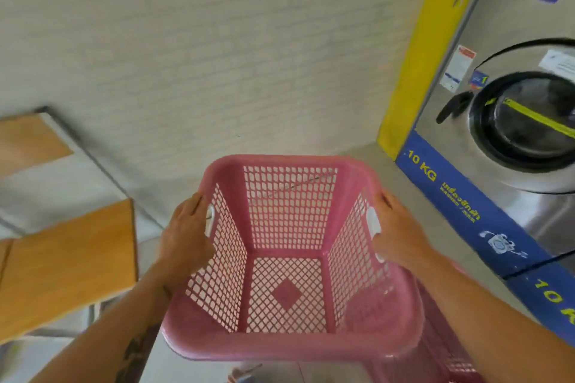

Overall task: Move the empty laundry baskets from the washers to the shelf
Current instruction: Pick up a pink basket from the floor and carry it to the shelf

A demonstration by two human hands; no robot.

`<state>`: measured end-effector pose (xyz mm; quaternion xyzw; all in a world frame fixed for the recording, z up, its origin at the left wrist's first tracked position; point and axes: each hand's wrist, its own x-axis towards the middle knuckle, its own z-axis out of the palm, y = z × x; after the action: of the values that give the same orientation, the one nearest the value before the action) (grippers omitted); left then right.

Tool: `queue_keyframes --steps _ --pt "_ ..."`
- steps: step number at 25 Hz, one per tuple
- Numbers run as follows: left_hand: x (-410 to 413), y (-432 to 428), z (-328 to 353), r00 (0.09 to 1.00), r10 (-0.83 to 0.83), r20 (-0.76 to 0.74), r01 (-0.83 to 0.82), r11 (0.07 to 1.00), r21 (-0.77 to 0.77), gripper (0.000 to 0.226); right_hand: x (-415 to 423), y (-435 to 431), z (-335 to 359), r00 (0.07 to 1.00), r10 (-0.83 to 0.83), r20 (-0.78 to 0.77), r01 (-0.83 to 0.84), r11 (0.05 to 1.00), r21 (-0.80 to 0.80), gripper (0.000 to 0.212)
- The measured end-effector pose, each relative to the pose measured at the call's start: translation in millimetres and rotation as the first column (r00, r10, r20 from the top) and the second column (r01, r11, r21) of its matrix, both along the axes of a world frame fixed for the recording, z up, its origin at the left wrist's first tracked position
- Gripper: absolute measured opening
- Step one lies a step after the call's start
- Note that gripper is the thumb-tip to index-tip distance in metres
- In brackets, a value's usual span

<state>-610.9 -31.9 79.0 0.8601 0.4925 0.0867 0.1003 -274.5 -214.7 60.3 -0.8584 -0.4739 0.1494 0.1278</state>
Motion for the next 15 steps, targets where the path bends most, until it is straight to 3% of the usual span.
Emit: queue_keyframes --steps 4,10,15 --pt "-104 -57 16 0.985 0.166 0.039 -0.167 0.986 0.017 0.078 -75 0 23 0.982 0.190 -0.019 -0.189 0.981 0.039 0.077" --pt "-291 -144 34 0.920 0.389 0.054 -0.392 0.916 0.080 0.067 -247 -5 53 0.917 0.400 -0.004 -0.398 0.914 0.080 0.093" --pt "-465 -236 48 0.833 0.546 0.093 -0.554 0.821 0.139 0.078 -419 -26 58 0.826 0.564 0.017 -0.561 0.818 0.127 0.095"
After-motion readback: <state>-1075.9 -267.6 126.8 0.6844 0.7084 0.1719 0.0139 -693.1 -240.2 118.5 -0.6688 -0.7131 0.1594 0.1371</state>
